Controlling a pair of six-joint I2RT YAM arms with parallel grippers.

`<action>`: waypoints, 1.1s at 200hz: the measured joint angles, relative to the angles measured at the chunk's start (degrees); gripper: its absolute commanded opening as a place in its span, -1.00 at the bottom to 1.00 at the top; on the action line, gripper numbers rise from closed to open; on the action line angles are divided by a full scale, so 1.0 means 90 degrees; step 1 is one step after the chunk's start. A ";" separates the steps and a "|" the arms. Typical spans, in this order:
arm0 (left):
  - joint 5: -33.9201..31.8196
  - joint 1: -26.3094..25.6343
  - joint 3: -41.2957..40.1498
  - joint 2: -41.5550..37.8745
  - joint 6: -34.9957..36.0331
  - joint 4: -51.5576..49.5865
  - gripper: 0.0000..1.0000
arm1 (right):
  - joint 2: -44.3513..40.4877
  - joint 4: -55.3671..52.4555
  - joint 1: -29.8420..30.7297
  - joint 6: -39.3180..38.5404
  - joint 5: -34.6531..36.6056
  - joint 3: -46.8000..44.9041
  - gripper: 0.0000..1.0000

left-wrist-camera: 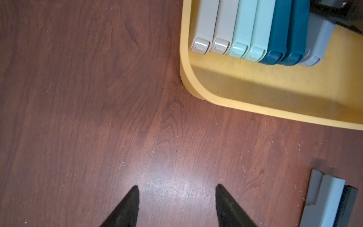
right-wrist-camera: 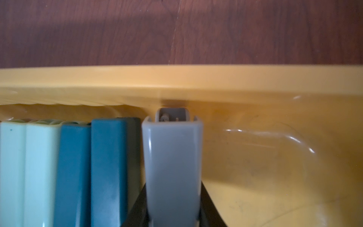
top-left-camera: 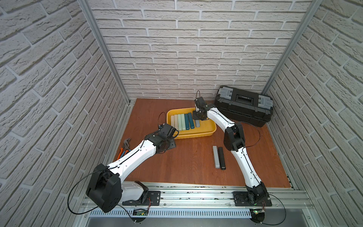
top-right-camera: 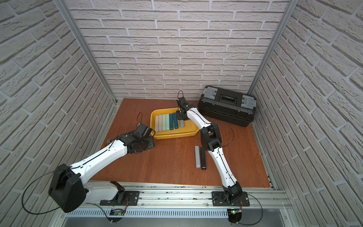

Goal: Put the pruning pliers into the storage box
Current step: Place the pruning pliers in the storage box.

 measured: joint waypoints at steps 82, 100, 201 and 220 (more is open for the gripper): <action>0.0000 0.0000 0.0000 0.0000 -0.0032 -0.0019 0.24 | 0.0163 0.0109 0.0053 0.0270 -0.0294 0.0046 -0.61; 0.0000 0.0000 0.0000 0.0000 -0.0032 -0.0019 0.24 | 0.0163 0.0112 0.0061 0.0270 -0.0291 0.0046 -0.55; 0.0029 0.0000 -0.0002 -0.0007 -0.0036 -0.0015 0.24 | 0.0148 0.0121 0.0061 0.0202 -0.0311 0.0046 -0.30; 0.0061 0.0000 -0.0002 -0.0039 -0.0036 -0.0010 0.24 | 0.0124 0.0121 0.0061 0.0172 -0.0308 0.0041 -0.28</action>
